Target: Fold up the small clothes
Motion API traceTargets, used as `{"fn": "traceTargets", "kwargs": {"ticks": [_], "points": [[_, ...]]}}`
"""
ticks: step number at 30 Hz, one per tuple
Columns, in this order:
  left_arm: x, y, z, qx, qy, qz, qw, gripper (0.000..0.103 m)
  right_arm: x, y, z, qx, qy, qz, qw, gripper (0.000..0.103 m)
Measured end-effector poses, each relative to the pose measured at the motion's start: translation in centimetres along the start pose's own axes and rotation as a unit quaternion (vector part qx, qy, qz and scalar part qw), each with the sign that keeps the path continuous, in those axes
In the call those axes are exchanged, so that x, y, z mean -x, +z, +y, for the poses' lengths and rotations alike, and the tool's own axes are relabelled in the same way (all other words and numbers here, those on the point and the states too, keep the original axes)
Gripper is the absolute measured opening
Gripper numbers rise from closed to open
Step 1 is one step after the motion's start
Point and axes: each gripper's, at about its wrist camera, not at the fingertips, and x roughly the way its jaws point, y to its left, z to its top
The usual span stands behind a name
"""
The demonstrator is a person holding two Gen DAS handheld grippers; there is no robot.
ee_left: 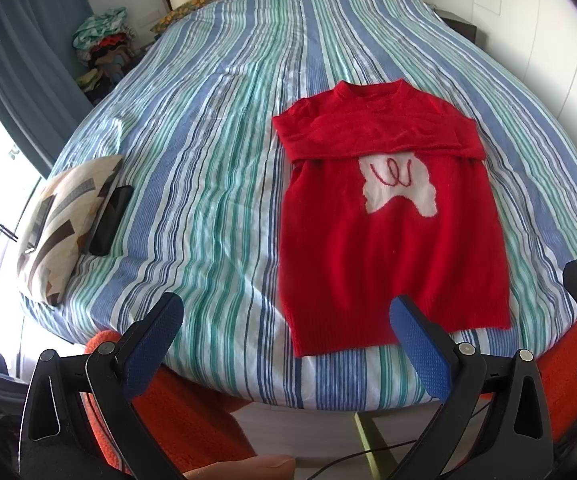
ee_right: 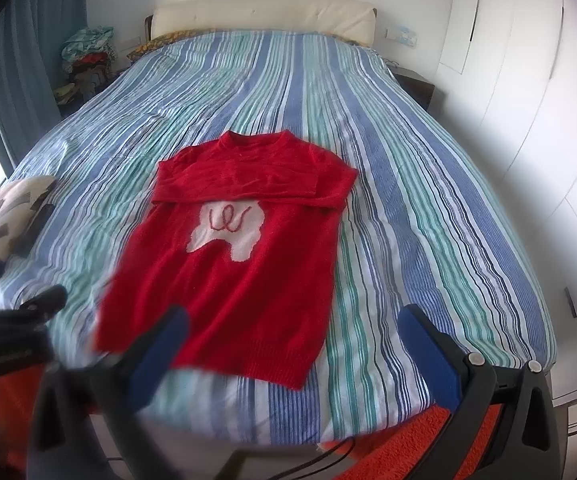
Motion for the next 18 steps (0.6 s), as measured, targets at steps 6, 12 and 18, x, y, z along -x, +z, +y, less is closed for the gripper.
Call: {"fn": "traceTargets", "kwargs": {"ticks": [6, 12, 18], "points": [[0.01, 0.04, 0.01, -0.001, 0.0, 0.0, 1.0, 0.103, 0.06, -0.06, 0.01, -0.001, 0.002, 0.0, 1.0, 0.103], [0.11, -0.12, 0.02, -0.003, 0.002, -0.001, 1.0, 0.103, 0.08, -0.07, -0.01, -0.002, 0.003, 0.0, 1.0, 0.103], [0.09, -0.29, -0.01, -0.005, 0.002, -0.001, 1.0, 0.103, 0.1, -0.07, 0.09, -0.001, 0.003, -0.001, 1.0, 0.103]]}}
